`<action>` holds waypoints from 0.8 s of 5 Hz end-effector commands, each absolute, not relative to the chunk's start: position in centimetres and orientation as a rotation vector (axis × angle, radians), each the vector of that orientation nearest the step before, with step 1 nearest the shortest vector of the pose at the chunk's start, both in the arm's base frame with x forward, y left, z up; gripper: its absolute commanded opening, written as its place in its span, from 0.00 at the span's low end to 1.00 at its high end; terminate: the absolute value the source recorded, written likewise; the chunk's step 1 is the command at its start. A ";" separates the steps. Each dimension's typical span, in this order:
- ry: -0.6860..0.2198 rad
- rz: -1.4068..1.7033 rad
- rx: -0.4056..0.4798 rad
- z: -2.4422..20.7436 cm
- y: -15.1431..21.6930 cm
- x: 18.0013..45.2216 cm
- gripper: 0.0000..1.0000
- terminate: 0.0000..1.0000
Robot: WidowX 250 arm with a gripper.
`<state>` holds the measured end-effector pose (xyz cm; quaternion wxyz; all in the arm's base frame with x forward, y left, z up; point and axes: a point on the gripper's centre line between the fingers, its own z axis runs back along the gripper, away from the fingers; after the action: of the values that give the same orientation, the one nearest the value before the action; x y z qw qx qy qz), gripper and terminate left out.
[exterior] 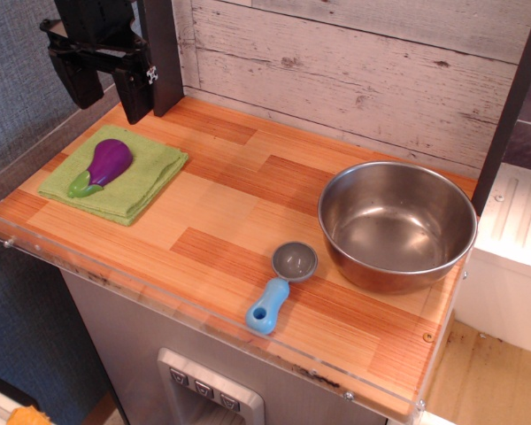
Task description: Move bowl to just right of green towel on upper part of table
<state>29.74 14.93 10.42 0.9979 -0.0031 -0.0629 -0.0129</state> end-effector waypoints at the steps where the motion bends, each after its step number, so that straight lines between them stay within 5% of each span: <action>1: -0.126 -0.026 -0.006 10.4 14.9 29.7 1.00 0.00; 4: -0.282 -0.235 -0.049 13.2 5.8 32.2 1.00 0.00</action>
<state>32.40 5.56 11.62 0.9853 -0.0344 -0.1187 -0.1177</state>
